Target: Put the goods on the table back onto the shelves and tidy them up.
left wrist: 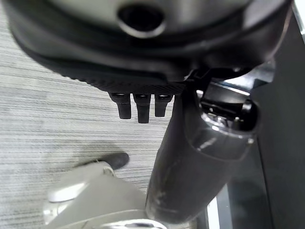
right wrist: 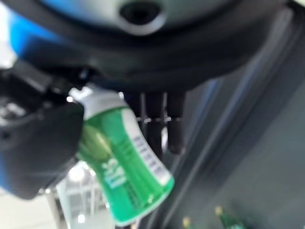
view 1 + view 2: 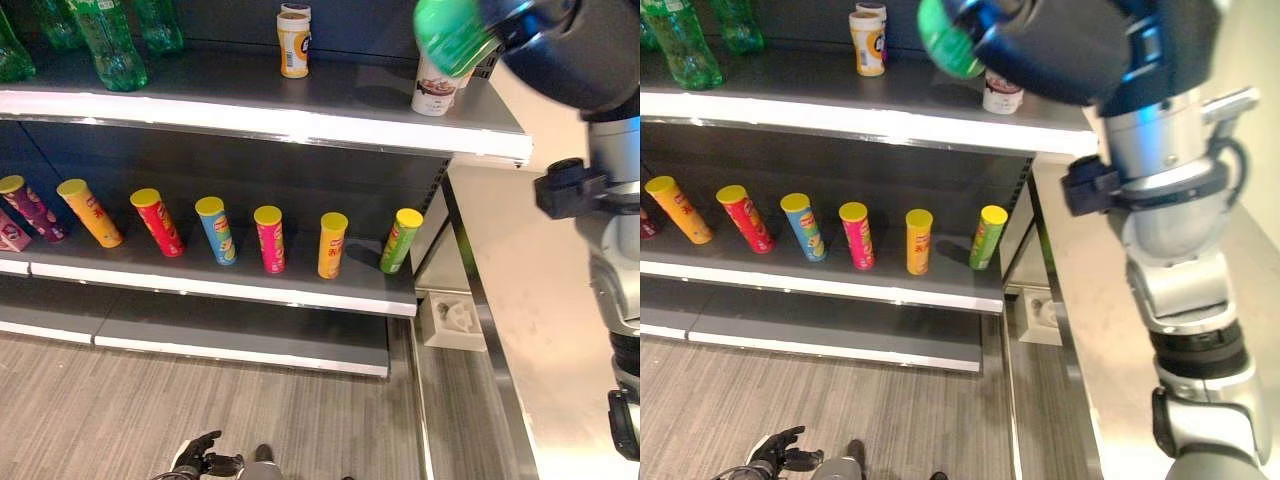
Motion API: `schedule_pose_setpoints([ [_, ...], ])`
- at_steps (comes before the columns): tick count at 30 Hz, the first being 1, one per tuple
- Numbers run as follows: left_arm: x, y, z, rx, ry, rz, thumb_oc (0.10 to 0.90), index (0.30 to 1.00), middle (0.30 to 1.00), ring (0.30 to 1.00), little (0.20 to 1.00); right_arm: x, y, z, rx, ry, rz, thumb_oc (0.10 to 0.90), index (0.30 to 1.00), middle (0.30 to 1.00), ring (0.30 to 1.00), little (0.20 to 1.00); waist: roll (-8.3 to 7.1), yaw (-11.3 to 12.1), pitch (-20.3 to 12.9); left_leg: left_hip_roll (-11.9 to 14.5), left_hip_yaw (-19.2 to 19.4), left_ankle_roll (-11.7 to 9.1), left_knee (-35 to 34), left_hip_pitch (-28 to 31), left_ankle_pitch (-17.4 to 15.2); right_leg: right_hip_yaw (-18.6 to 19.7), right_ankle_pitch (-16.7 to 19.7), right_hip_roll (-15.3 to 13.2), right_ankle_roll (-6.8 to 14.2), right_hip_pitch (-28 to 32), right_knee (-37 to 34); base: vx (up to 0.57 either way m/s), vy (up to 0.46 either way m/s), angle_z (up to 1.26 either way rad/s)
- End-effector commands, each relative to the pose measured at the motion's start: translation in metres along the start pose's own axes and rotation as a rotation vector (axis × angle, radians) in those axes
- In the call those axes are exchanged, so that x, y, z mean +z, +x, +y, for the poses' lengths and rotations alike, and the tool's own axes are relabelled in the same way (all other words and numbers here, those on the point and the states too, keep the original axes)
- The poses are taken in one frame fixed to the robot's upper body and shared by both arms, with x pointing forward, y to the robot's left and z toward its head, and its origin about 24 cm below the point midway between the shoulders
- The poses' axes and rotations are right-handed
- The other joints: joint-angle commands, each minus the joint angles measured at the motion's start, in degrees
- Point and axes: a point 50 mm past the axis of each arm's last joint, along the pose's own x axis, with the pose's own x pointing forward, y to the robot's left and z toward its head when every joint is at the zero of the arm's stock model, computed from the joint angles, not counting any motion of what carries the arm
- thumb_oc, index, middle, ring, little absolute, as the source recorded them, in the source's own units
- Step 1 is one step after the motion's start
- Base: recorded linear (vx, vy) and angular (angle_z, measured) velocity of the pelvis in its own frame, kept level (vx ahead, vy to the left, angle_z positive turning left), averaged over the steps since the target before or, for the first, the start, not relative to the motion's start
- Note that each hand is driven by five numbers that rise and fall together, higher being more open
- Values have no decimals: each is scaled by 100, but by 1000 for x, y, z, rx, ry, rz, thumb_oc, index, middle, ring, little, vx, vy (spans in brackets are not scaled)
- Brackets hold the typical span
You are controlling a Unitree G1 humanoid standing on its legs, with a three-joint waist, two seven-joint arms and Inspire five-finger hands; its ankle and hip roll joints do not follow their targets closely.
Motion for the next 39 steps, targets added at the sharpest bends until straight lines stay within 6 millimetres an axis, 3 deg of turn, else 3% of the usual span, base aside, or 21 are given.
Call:
schedule_pose_setpoints([
  [1, 19, 1, -11, -18, 7, -90, 800, 900, 900, 900, 900, 8, 18, -2, -6, 43, -63, 400, 300, 300, 300, 300, 173, -31, -521, 57, -342, -107, -107, 83, -446, 301, -270, -406, 732, -100, 37, 22, 112, -17],
  [5, 0, 0, -13, -17, 15, -19, 800, 900, 900, 900, 900, -12, 16, 12, 45, 37, 39, 400, 300, 300, 300, 300, 391, -51, -789, -149, -191, -82, -994, 512, -334, 136, -173, -591, 870, -131, 63, 67, 224, 14],
  [7, -8, -2, -8, 1, -1, 0, 800, 900, 900, 900, 900, -21, 22, 18, 52, 10, 74, 400, 300, 300, 300, 300, 407, 71, -795, -348, -207, 74, -1005, 561, -403, 130, -130, -800, 937, -109, 134, 75, 251, 10],
  [9, -8, -3, -8, 1, -2, 0, 800, 900, 900, 900, 900, -21, 23, 18, 52, 10, 73, 400, 300, 300, 300, 300, 405, 65, -793, -354, -207, 78, -1005, 562, -403, 129, -134, -807, 941, -111, 142, 25, 82, 10],
  [18, -20, -6, 5, 40, -54, 37, 800, 900, 900, 900, 900, -56, 25, 8, 23, -141, 234, 400, 300, 300, 300, 300, 240, 453, -801, -647, -407, 279, -1011, 474, -483, -36, -67, -1129, 1117, -19, 237, 45, 74, 13],
  [31, -30, -9, 14, 57, -65, 67, 800, 900, 900, 900, 900, -95, 37, -23, -45, -354, 419, 400, 300, 300, 300, 300, -56, 904, -770, -779, -692, 344, -1009, 319, -505, -329, -13, -1212, 1233, 76, 218, 22, 16, 15],
  [39, -27, -8, 19, 70, -69, 60, 800, 900, 900, 900, 900, -111, 33, -34, -85, -405, 507, 400, 300, 300, 300, 300, -118, 1023, -730, -812, -791, 346, -1020, 212, -474, -459, 27, -1234, 1259, 60, 198, 0, 1, 8],
])
